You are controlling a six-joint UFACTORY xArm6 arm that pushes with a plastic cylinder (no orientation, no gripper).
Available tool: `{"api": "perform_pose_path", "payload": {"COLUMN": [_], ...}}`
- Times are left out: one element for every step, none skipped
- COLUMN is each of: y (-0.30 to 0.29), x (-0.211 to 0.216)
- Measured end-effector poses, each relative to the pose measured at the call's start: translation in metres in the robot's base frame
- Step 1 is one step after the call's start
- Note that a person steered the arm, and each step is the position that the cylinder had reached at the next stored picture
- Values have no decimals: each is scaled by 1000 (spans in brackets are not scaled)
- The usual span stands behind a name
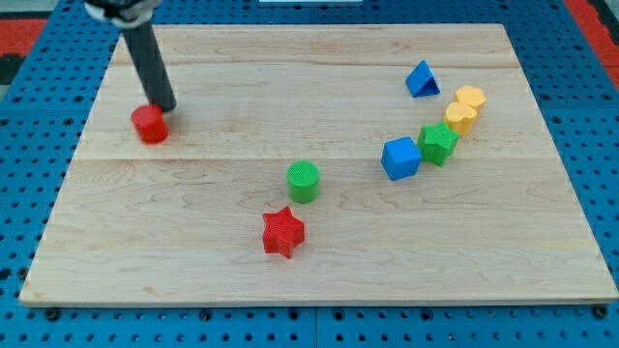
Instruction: Push the red circle towards bottom center
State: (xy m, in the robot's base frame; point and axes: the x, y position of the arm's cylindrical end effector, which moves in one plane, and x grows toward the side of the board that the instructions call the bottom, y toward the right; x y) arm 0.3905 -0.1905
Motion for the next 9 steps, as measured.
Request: {"api": "perform_pose_path", "payload": {"y": [1,-34,-59,39,53,-4,-67,-28,45], "x": [26,-10,14,15,35,5,-15,33,64]}}
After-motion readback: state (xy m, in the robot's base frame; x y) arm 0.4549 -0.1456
